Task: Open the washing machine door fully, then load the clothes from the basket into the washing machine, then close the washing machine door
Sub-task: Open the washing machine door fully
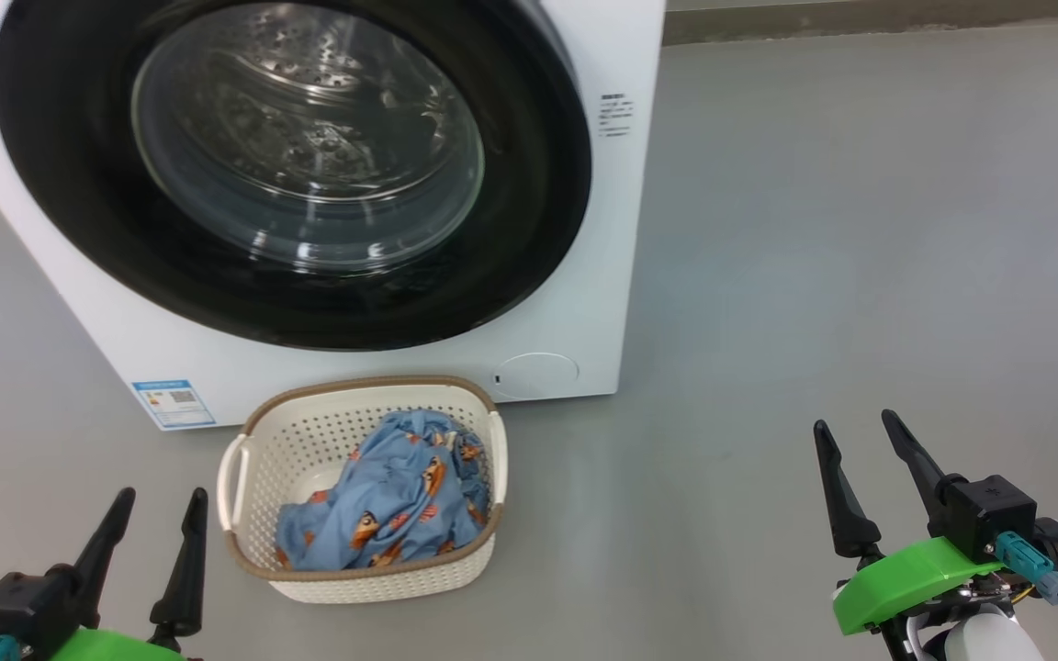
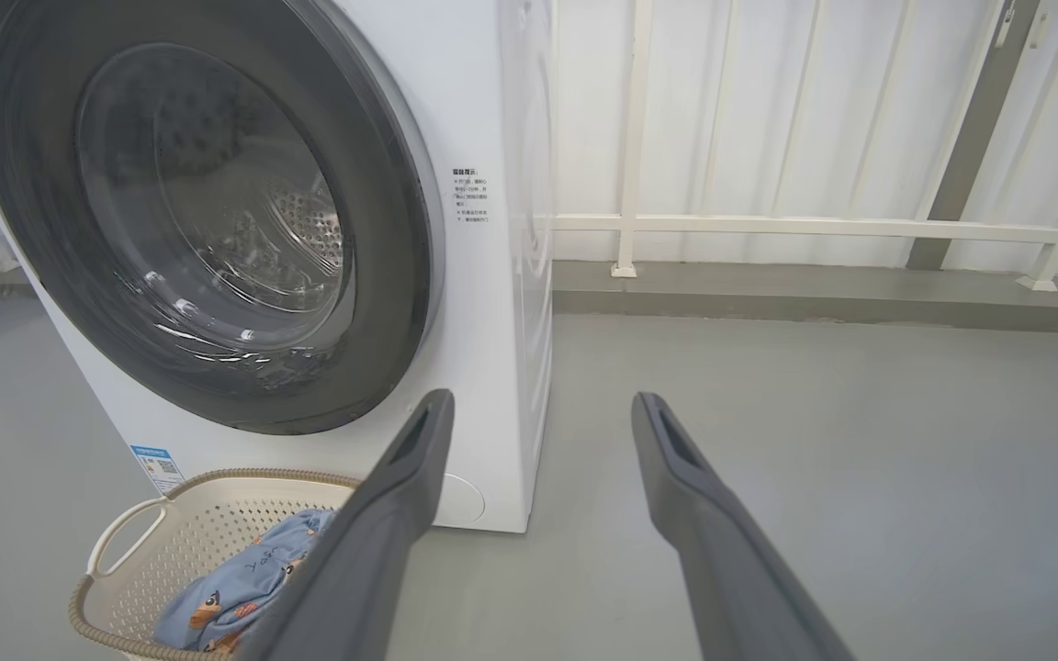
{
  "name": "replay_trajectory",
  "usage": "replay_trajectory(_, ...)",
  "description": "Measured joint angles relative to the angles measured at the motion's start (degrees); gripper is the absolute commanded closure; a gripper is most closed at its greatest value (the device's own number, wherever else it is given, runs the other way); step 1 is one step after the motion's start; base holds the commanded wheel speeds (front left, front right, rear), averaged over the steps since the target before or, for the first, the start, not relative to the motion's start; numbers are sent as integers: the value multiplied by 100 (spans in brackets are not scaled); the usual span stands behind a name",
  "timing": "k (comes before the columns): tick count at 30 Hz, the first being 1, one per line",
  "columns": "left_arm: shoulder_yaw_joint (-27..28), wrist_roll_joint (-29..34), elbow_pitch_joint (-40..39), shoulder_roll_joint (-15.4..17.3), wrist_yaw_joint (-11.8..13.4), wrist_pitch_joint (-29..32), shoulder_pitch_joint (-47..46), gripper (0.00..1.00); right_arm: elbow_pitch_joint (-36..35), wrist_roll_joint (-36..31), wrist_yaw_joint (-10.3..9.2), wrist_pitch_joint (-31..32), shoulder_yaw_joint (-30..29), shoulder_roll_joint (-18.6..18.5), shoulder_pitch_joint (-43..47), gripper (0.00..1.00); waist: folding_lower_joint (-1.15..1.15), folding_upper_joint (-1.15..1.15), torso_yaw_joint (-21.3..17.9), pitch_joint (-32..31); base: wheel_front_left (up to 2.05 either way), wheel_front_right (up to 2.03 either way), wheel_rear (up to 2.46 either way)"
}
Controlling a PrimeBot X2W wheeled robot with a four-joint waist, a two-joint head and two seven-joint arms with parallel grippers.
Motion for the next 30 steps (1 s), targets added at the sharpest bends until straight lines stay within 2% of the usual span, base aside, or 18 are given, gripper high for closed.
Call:
replay_trajectory(6,33,53,-14,-2,0,0,0,0,-1,5,0,0,-4,-1,1,0,0,0,-1,-11,35,35,-71)
replay_trajectory(24,1,97,-114,-9,0,0,7,0,-1,8,0,0,-2,2,8,0,0,0,29,-53,0,0,-1)
replay_trajectory(30,-35,105,-145,-7,0,0,8,0,2,218,0,0,-8,3,8,0,0,0,33,-45,0,0,0)
